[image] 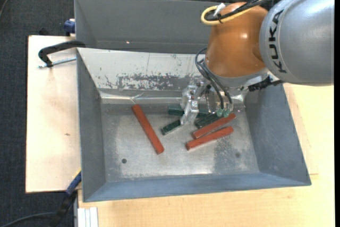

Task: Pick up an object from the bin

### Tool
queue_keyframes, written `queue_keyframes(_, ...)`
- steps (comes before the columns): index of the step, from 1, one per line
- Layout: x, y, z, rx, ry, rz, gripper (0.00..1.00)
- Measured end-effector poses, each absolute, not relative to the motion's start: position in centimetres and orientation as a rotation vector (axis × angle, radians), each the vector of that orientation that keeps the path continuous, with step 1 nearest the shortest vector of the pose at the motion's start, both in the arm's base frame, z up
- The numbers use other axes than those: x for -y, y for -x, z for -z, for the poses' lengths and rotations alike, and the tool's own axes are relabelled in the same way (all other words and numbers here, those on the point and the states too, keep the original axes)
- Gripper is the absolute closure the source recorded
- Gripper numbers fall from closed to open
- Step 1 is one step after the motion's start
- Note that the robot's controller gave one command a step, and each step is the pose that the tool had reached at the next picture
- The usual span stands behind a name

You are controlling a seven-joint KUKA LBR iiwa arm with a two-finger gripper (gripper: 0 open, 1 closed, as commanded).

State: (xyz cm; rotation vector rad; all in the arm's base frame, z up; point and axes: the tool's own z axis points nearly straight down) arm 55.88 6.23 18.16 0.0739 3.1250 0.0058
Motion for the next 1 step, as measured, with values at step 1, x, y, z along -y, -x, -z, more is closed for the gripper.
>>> queue_keyframes(1,-8.01,-54.06,-25.88,-3.125,-0.115,-0.007,1.0)
